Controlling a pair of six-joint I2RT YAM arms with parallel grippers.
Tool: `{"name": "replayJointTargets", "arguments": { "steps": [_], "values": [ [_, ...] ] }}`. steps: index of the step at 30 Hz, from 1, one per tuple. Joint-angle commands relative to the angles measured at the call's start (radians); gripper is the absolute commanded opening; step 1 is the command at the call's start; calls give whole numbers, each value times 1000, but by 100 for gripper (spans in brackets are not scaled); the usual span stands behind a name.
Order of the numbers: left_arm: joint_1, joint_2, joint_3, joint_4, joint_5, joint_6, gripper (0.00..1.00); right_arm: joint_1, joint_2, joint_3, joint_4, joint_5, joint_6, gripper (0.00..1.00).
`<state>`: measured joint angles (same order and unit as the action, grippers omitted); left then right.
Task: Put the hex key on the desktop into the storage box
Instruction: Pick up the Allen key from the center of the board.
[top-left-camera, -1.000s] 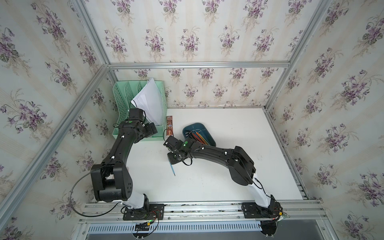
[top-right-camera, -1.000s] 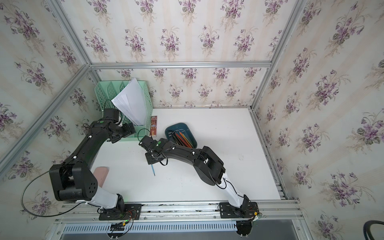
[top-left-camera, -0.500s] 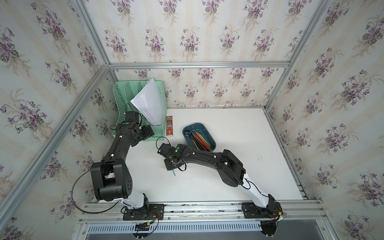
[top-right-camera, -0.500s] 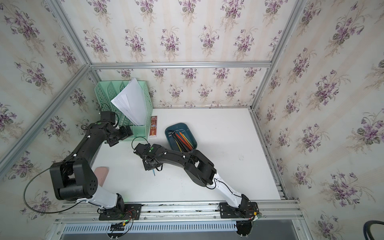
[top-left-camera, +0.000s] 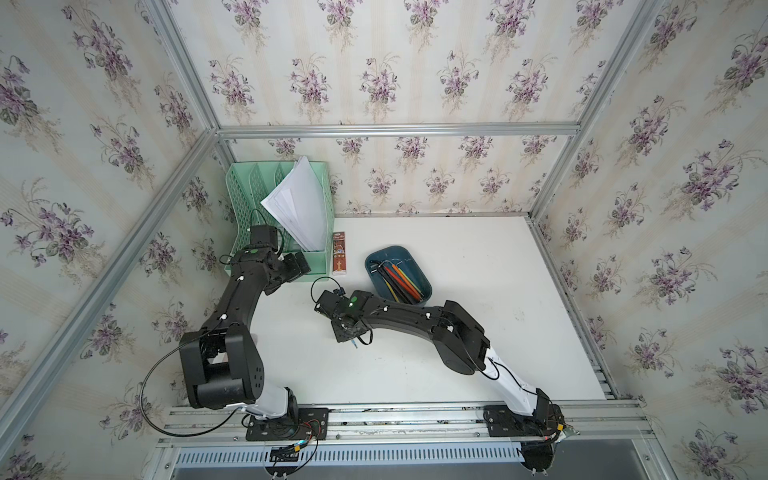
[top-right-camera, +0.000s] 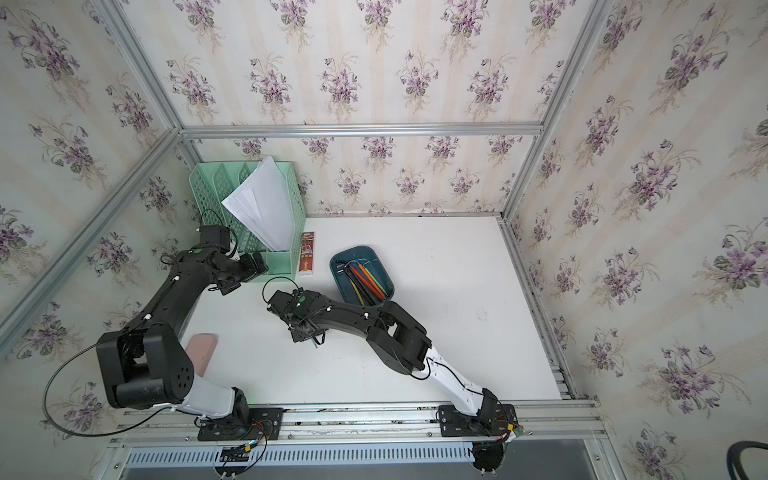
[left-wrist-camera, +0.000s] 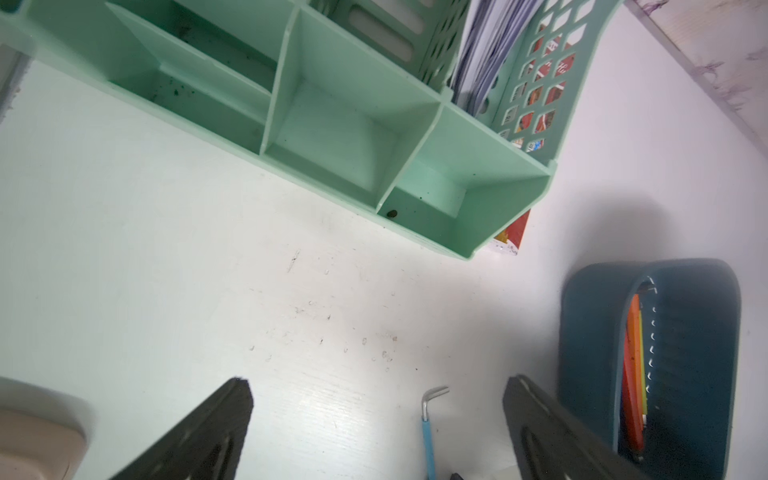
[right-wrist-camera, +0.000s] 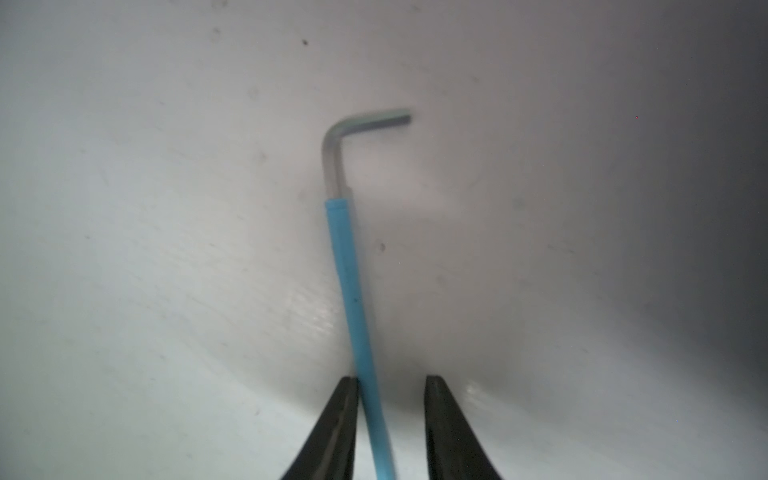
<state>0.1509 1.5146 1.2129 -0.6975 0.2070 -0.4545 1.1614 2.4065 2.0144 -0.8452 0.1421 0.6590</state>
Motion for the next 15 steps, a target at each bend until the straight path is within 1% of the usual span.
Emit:
{"name": "replayJointTargets", "arguments": {
  "steps": [1,5,7,13,15],
  "values": [
    [0,-7,-8,39,55,-2,99,-3,-13,-19,-45,6,9,34],
    [0,-8,-8,36,50,-2,99,-2,1,-4,-18,-51,-16,35],
    [0,-7,-10,38,46,-2,99,-1,35,20,-38,-60,-24,35],
    [-1,-4,-11,40,46,-9,99,-1,83,0,-48,-33,-49,35],
    [-1,-4,-11,39,46,-9,99,-2,94,-7,-49,-24,-53,33]
  ]
}}
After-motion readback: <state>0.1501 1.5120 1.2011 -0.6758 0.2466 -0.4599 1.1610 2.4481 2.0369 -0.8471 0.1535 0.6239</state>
